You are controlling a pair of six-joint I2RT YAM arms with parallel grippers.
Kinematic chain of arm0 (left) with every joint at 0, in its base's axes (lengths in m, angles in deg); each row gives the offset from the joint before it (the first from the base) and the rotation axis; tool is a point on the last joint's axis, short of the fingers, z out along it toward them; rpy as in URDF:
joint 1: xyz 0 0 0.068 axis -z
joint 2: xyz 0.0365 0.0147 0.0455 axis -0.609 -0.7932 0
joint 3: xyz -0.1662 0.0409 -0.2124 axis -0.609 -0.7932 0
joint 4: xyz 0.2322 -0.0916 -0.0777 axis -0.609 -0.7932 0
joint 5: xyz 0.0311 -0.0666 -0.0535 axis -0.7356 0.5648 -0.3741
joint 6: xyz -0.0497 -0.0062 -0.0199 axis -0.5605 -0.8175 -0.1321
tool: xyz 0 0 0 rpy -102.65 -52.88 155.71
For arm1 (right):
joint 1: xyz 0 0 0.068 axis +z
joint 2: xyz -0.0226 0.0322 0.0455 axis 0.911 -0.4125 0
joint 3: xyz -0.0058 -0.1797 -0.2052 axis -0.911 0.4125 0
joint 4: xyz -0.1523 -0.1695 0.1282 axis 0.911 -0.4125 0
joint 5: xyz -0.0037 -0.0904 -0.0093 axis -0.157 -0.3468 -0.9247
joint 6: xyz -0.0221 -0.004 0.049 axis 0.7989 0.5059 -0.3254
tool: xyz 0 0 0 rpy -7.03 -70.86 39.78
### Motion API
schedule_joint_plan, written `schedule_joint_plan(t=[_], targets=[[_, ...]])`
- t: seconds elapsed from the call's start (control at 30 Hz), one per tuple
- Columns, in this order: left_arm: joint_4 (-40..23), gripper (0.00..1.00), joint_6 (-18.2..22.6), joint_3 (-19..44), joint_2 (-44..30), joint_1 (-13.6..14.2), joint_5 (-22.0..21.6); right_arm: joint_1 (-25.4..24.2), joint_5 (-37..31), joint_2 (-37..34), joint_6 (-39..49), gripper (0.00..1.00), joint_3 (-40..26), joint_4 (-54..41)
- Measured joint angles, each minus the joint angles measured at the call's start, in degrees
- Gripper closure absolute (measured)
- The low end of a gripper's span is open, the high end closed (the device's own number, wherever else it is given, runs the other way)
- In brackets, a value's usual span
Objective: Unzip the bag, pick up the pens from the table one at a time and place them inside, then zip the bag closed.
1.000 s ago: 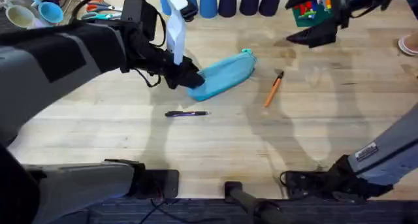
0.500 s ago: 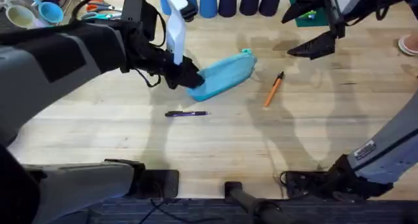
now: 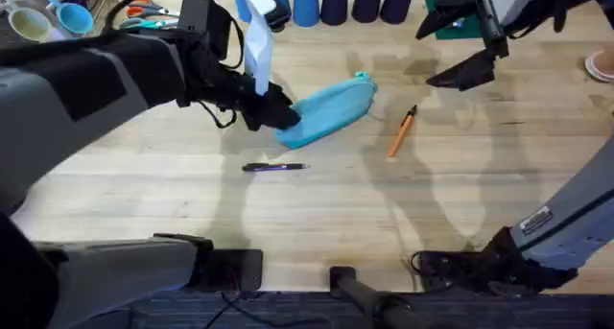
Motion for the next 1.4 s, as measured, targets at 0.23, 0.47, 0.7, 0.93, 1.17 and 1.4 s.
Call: schedule_joint_plan(t=[0.23, 0.47, 0.7, 0.93, 1.17, 1.4], targets=[[0.0, 0.959, -0.02, 0.0, 0.0, 0.0, 0.0, 0.0, -0.44, 0.0, 0.09, 0.006, 0.0, -0.04], [0.02, 0.959, -0.02, 0.0, 0.0, 0.0, 0.0, 0.6, -0.61, 0.0, 0.09, 0.006, 0.0, -0.04], [0.02, 0.959, -0.01, 0.0, 0.0, 0.0, 0.0, 3.78, -0.61, 0.0, 0.11, 0.006, 0.0, -0.02], [0.02, 0.959, -0.01, 0.0, 0.0, 0.0, 0.0, 5.55, -0.61, 0.0, 0.1, 0.006, 0.0, 0.25], [0.02, 0.959, -0.02, 0.0, 0.0, 0.0, 0.0, 7.13, -0.61, 0.0, -0.03, 0.007, 0.0, -0.02], [0.02, 0.959, 0.0, 0.0, 0.0, 0.0, 0.0, 9.98, -0.72, 0.0, -13.65, 0.006, 0.0, 1.41]])
